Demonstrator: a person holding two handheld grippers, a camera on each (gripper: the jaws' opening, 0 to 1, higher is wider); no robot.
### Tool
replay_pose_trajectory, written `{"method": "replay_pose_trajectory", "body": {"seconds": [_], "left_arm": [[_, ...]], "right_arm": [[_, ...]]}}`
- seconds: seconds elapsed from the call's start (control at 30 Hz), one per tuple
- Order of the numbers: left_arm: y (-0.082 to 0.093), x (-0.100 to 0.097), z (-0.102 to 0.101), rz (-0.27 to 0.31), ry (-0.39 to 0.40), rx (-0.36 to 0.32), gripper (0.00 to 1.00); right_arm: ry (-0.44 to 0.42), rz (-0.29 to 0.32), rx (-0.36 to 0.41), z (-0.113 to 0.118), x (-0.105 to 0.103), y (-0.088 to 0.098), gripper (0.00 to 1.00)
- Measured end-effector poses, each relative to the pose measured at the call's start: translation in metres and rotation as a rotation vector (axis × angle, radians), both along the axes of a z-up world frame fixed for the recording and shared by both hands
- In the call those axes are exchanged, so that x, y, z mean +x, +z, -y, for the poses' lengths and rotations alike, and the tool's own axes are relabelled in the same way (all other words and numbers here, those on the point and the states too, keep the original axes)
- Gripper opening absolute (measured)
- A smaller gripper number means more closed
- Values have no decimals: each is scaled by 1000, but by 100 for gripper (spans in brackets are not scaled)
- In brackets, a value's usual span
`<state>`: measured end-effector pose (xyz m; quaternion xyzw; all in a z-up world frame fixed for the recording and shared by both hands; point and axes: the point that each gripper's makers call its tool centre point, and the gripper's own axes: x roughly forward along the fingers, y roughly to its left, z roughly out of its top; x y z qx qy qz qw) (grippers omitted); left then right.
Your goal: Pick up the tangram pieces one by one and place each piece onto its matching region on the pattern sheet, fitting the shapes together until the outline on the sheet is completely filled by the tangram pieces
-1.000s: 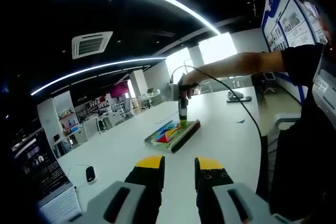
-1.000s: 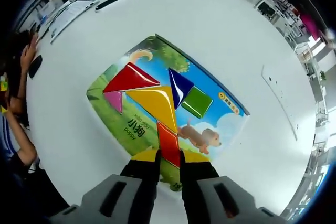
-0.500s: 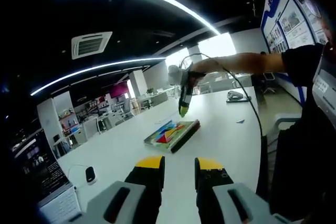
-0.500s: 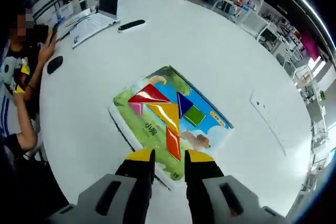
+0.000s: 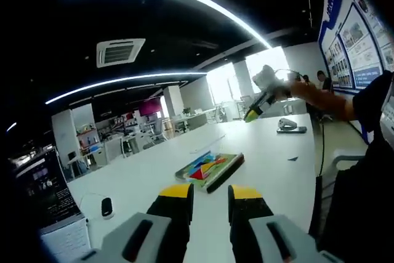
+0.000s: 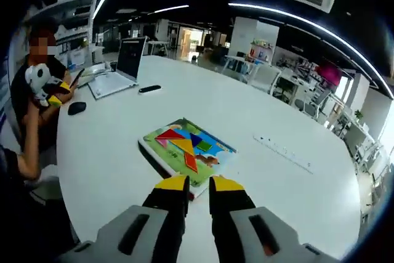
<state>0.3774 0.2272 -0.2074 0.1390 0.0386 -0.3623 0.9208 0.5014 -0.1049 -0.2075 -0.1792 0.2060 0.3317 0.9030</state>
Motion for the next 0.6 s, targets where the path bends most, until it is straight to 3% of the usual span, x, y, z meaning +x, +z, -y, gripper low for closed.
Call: {"method": "replay_pose_trajectory", "body": {"seconds": [0.23, 0.3, 0.47, 0.6], "left_arm": [[14, 2, 10, 34, -3, -50, 24], [20, 1, 11, 45, -6, -91, 23], [27, -2, 12, 65, -4, -107, 23], [25, -6, 18, 54, -32, -114, 23]], "right_arm": [[-59, 147, 118, 30, -33, 24, 14], [-69, 180, 152, 36, -45, 27, 14], [-76, 235, 223, 49, -75, 29, 14], [-153, 306, 296, 76, -90, 38, 14]]}}
